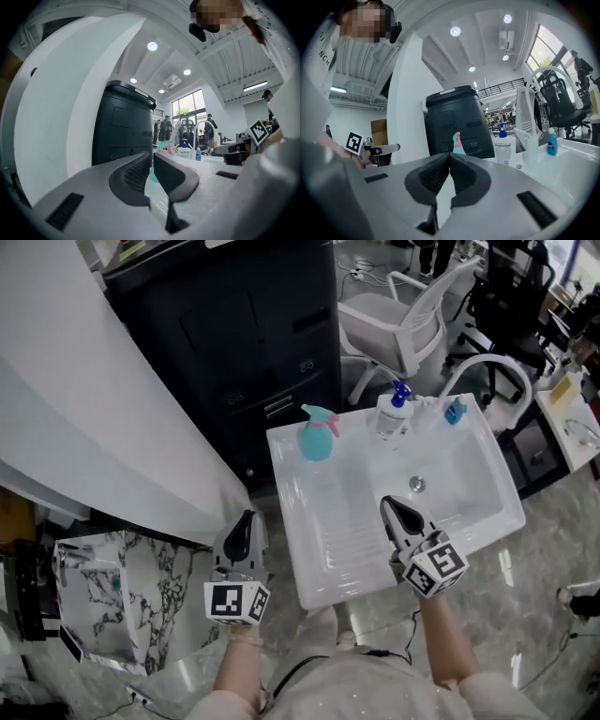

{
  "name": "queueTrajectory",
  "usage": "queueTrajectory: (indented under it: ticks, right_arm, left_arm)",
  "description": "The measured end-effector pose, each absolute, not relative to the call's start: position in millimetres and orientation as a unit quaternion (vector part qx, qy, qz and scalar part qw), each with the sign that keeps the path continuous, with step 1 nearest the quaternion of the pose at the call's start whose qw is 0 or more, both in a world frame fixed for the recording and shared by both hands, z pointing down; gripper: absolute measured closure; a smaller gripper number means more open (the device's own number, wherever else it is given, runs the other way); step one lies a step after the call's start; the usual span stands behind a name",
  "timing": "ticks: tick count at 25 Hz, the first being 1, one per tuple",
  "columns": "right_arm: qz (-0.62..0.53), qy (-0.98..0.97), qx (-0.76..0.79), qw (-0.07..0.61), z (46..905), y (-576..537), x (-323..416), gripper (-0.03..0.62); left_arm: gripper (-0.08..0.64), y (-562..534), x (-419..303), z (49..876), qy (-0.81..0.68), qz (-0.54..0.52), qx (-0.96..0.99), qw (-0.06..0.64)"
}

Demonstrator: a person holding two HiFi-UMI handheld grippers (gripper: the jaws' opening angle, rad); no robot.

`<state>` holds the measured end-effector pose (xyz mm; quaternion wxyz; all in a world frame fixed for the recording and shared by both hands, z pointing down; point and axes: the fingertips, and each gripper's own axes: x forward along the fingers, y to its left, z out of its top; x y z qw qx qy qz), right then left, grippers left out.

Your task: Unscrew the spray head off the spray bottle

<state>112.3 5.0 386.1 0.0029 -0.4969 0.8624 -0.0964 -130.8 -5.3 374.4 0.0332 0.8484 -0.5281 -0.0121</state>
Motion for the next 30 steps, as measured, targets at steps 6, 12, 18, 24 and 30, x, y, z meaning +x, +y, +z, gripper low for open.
queueTrajectory:
  ticks: [6,12,18,24,30]
  right_arm:
    - [-0.103,0.863,-0.495,-0.005,395,-31,106,0.563]
    - [-0.094,0.870,-0.483,-0.008,389,-64,101,0.515]
    - [-0.087,0.883,-0.460,-0.005,382,-97,90,0.478]
    - [-0.083,0.902,-0.424,-0.007,378,-134,77,0.451]
    - [-0.083,0.923,-0.376,-0.020,385,-159,59,0.434]
  left_arm:
    - [0.545,-48,-116,387,-0.493,-0.006,0.869,0.040]
    - [0.480,-82,-96,397,-0.460,-0.011,0.887,0.047]
    - [0.398,-105,-71,408,-0.437,0.002,0.897,0.060]
    - [0.311,-131,-45,431,-0.426,0.041,0.900,0.080]
    - [0.249,-153,-18,446,-0.416,0.070,0.902,0.091]
